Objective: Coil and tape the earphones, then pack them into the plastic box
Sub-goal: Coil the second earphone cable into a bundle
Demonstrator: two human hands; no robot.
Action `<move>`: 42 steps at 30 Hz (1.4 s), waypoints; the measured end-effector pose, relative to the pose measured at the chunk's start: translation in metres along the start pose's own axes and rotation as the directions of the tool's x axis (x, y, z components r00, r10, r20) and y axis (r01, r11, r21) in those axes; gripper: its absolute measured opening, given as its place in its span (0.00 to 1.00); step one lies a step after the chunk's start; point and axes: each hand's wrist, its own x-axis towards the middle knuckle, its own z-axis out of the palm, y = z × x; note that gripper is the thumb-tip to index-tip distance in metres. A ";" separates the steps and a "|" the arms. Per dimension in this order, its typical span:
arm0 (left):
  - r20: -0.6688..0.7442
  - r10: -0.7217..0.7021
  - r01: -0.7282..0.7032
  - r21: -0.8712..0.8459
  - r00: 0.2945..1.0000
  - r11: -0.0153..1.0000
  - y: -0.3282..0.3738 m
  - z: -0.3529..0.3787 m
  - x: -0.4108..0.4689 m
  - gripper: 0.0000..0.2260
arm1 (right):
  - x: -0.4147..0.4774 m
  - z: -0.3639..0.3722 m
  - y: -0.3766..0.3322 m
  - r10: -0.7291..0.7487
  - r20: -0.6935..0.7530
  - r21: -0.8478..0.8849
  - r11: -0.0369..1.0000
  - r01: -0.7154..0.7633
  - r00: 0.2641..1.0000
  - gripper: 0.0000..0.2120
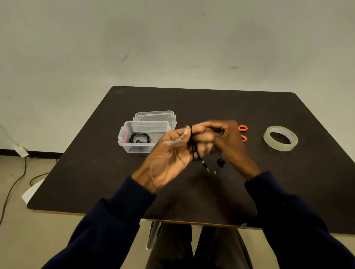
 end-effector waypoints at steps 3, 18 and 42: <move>0.096 0.138 -0.129 -0.097 0.986 0.987 0.014 0.002 0.011 0.14 | -0.019 0.019 0.009 0.047 0.093 -0.049 0.998 -0.043 0.995 0.12; -0.194 0.326 -0.016 0.839 0.925 0.545 -0.021 -0.028 0.029 0.13 | -0.030 -0.015 -0.027 -0.153 0.318 -0.589 0.741 0.321 0.936 0.09; -0.077 0.238 -0.239 -0.003 0.968 0.971 0.003 -0.013 0.032 0.11 | -0.043 0.029 0.013 0.034 0.131 -0.175 0.985 -0.011 0.991 0.11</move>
